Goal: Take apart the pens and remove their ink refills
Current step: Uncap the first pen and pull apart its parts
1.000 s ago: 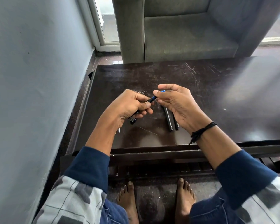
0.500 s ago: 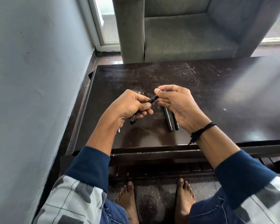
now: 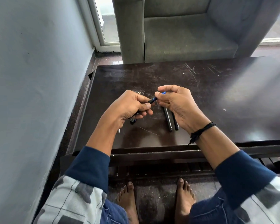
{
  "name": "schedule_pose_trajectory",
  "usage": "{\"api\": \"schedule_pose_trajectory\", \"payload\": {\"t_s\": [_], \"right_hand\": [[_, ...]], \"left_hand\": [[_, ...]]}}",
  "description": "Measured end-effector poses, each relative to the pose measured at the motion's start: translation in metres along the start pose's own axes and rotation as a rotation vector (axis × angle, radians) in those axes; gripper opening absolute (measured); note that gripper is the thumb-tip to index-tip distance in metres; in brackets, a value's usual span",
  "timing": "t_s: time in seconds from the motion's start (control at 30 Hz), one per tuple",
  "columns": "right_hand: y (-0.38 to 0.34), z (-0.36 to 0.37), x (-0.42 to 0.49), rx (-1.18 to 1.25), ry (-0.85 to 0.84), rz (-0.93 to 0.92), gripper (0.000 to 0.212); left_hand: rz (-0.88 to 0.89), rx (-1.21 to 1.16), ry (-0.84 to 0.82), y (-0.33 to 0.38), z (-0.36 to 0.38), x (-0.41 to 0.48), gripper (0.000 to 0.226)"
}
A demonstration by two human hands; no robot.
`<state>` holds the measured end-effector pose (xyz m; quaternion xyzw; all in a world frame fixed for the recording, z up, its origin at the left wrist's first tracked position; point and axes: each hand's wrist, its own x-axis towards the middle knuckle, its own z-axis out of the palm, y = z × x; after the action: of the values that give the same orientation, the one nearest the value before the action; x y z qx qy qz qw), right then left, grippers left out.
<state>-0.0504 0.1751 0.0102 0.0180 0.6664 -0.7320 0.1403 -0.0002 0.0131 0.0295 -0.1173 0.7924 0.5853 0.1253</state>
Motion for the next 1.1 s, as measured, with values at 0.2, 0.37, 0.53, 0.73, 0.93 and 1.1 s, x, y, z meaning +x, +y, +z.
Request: {"api": "schedule_pose_trajectory", "payload": {"t_s": [0.2,0.37,0.53,0.73,0.93,1.1], "right_hand": [[-0.0034,0.0002,-0.0021,0.064,-0.033,-0.007,0.033],[-0.002,0.0016,-0.002,0.054,-0.009,0.017,0.03],[-0.0018,0.0012,-0.003,0.033,-0.049,-0.018,0.024],[-0.0064,0.0003,-0.0027,0.074,-0.017,0.017,0.031],[-0.0029,0.0006,-0.0019,0.004,-0.028,-0.026,0.017],[-0.0059,0.0014,-0.0028,0.026,-0.054,-0.022,0.023]], "left_hand": [[-0.001,-0.01,0.006,-0.0003,-0.0011,-0.0001,0.018],[-0.004,-0.016,-0.001,0.0002,-0.0008,0.0005,0.017],[-0.001,-0.012,-0.003,0.0002,-0.0011,-0.0009,0.018],[0.0,-0.019,-0.001,0.0001,-0.0021,-0.0001,0.018],[-0.006,-0.008,-0.004,-0.001,-0.0019,0.0,0.018],[-0.008,-0.008,0.003,-0.0001,-0.0022,-0.0003,0.018]]}}
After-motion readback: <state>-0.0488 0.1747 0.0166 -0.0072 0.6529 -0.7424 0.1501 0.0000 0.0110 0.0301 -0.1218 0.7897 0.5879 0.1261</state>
